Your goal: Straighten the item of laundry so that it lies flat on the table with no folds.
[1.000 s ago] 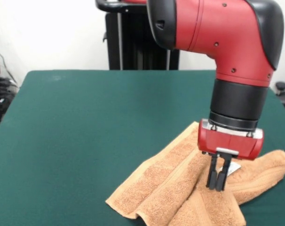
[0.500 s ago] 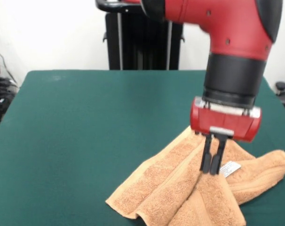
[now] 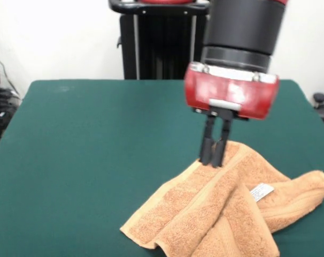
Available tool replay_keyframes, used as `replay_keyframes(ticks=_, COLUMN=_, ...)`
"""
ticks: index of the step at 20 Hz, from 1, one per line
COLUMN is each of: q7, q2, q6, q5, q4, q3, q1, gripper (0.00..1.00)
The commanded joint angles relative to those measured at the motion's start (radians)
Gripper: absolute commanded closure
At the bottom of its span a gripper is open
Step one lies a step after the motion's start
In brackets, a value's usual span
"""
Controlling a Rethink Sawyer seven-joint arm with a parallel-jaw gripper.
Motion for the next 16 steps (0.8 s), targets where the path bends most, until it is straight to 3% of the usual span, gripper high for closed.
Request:
replay_keyframes(ticks=1, q7=0.0, q2=0.016, q6=0.016, q5=-0.055, q4=0.18, q3=0.161, q1=-0.056, gripper=1.0)
replay_keyframes(ticks=16, q7=0.039, q2=0.056, q6=-0.028, q5=-0.114, q4=0.141, q3=0.177, q1=-0.071, gripper=1.0)
